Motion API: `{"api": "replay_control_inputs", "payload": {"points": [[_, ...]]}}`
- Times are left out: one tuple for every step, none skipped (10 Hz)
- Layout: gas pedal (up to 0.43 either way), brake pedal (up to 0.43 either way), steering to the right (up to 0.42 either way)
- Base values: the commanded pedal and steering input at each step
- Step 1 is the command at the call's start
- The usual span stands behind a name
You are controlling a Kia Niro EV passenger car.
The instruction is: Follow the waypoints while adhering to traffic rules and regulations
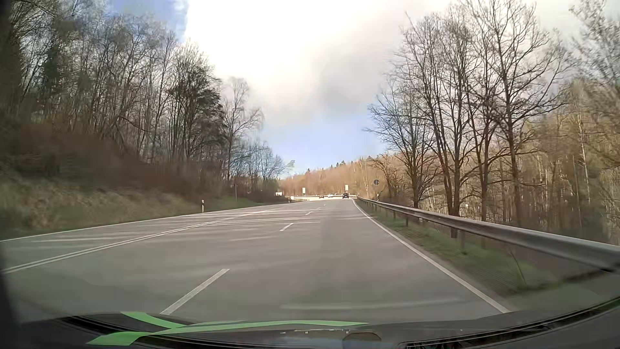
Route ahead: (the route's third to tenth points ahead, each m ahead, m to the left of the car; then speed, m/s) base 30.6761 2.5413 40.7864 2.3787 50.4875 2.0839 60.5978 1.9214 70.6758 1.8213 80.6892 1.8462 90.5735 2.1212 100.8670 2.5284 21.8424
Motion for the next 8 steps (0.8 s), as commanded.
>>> {"api": "replay_control_inputs", "payload": {"points": [[0.228,0.000,0.003],[0.228,0.000,0.002],[0.228,0.000,0.002],[0.228,0.000,0.002],[0.220,0.000,0.002],[0.220,0.000,0.002],[0.209,0.000,0.002],[0.209,0.000,0.002]]}}
